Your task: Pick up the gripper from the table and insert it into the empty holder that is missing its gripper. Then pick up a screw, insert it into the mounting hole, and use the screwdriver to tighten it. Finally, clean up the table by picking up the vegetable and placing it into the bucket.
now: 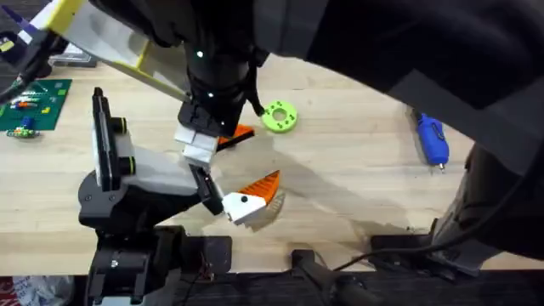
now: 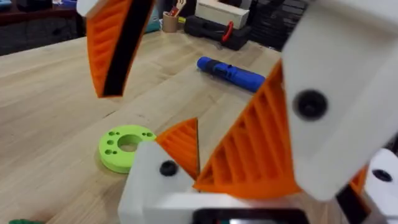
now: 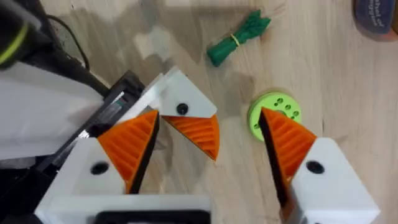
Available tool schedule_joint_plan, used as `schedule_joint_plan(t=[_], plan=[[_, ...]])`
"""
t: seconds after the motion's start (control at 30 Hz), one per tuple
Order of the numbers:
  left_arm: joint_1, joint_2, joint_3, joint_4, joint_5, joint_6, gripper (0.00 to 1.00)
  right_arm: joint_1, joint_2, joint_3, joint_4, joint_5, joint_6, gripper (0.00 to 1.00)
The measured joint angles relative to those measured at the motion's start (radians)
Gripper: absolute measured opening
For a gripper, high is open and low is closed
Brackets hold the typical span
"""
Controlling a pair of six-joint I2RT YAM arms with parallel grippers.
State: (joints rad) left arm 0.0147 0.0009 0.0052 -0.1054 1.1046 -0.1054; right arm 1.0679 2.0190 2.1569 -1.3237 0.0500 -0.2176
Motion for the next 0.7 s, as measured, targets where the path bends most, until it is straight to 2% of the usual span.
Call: schedule_joint_plan(t=[0.2,0.5,0.7], plan=[[0.0,0.0,0.0,0.001,0.0,0.007,0.986,-0.001,0.0,0.031,-0.031,-0.018,0.001,0.995],[-0.001,0.0,0.0,0.0,0.0,0.013,0.987,-0.011,0.0,0.136,-0.059,-0.075,0.058,0.995],[-0.001,0.0,0.0,0.001,0.0,0.013,0.987,-0.038,-0.004,0.153,-0.108,-0.078,0.075,0.995]])
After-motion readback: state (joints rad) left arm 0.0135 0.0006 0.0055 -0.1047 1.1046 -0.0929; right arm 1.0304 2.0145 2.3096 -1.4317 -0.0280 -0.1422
